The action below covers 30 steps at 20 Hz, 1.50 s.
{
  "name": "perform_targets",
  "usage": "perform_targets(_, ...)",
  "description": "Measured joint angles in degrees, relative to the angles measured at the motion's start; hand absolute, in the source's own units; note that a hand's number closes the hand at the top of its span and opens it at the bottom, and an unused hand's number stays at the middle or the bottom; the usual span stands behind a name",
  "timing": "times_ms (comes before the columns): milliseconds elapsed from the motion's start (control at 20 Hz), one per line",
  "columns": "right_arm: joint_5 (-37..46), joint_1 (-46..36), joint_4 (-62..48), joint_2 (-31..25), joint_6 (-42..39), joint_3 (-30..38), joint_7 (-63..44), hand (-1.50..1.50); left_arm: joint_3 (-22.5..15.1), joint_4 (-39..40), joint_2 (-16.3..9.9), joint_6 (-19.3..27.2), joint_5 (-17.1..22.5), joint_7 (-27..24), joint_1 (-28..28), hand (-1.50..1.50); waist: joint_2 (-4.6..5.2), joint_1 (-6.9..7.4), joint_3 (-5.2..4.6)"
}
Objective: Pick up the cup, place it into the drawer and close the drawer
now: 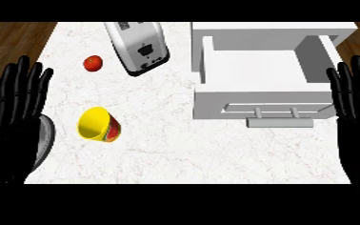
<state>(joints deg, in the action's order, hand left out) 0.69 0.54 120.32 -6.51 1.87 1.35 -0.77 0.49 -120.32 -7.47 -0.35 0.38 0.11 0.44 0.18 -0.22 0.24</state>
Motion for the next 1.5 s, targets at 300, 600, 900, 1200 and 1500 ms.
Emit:
perform_targets(300,-0.6,-0.2,0.3,0.4,-0.4,0.1,0.5,-1.5,-0.9,-0.9,-3.3,-10.8,10.7,-0.9,1.5,-1.5,-0.23,0.39,-0.21)
perform_targets(600,0.6,0.0,-2.3,-1.8,-3.4,-1.1,0.6,-1.5,0.4,1.6,-4.5,-18.2,26.2,3.2,6.4,-1.5,-0.17,0.55,-0.27)
perform_targets(900,0.4,-2.6,-3.9,-2.4,-4.8,-0.1,-1.1,-1.5,5.4,7.9,-6.4,-23.9,32.4,3.1,6.8,-1.5,-0.17,0.38,-0.25)
perform_targets(1200,0.2,-3.7,-5.9,-2.2,-5.8,0.7,0.2,-1.5,8.4,18.2,-5.8,-26.9,27.3,-2.2,5.8,-1.5,-0.15,0.23,-0.25)
perform_targets(1500,0.9,-2.4,-5.0,-1.8,-6.3,0.4,0.6,-1.5,11.4,30.9,-6.3,-28.2,19.8,-9.8,2.8,-1.5,-0.13,0.02,-0.26)
